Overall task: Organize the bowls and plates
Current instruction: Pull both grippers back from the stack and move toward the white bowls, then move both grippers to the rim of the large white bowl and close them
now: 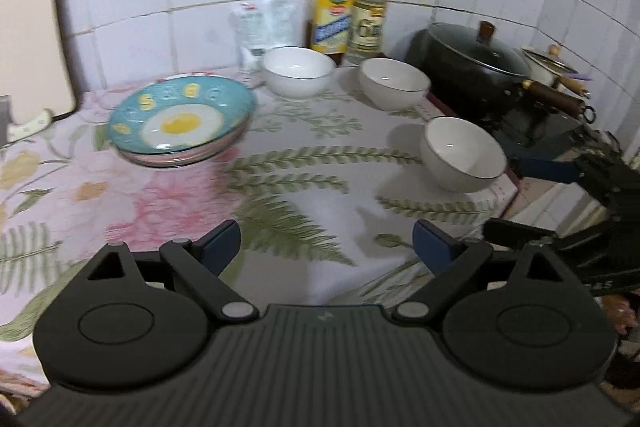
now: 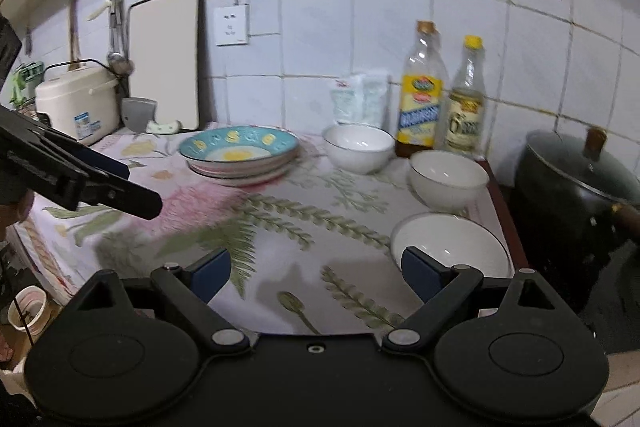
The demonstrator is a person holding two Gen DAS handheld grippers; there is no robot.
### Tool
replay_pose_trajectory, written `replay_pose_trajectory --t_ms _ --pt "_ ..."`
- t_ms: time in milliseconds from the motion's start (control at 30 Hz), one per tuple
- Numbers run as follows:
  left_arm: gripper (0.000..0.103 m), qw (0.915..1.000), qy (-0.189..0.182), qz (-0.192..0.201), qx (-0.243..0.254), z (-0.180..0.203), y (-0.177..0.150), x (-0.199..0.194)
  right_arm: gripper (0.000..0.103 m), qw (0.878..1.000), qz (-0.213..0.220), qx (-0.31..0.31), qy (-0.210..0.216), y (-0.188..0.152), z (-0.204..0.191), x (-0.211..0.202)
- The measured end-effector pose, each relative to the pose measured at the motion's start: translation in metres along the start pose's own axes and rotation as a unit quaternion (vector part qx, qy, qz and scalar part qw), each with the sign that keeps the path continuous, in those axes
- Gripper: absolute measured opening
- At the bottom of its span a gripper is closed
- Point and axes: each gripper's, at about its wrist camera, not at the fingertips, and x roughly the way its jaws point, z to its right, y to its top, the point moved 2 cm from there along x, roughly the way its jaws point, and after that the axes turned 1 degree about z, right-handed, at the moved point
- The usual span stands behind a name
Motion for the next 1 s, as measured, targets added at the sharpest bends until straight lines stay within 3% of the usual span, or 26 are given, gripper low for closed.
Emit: replay_pose_trajectory --t_ms 233,500,733,833,1000 --pt "0.093 0.9993 -0.037 0.010 0.001 0.025 0.014 0.036 0.095 0.999 -0.017 0.018 -0.040 -0.023 0.037 0.019" --pt "0.092 0.9966 -0.079 0.022 -0.005 0.055 0.019 0.082 0.095 0.996 -0.048 0.049 -0.058 -0.048 0.075 0.054" --pt "0.087 0.9930 -0.108 0.047 -0.008 0.072 0.027 0.128 0.096 0.997 -0.032 0.041 -0.056 -0.059 0.093 0.082" --pt "0.081 0.9927 -0.112 0.045 -0.008 0.079 0.032 0.146 0.096 0.998 -0.024 0.031 -0.057 -0.059 0.096 0.088" --pt "0.055 0.9930 -0.114 0.018 -0.023 0.081 0.034 0.175 0.097 0.998 -0.009 0.009 -0.060 -0.056 0.098 0.097"
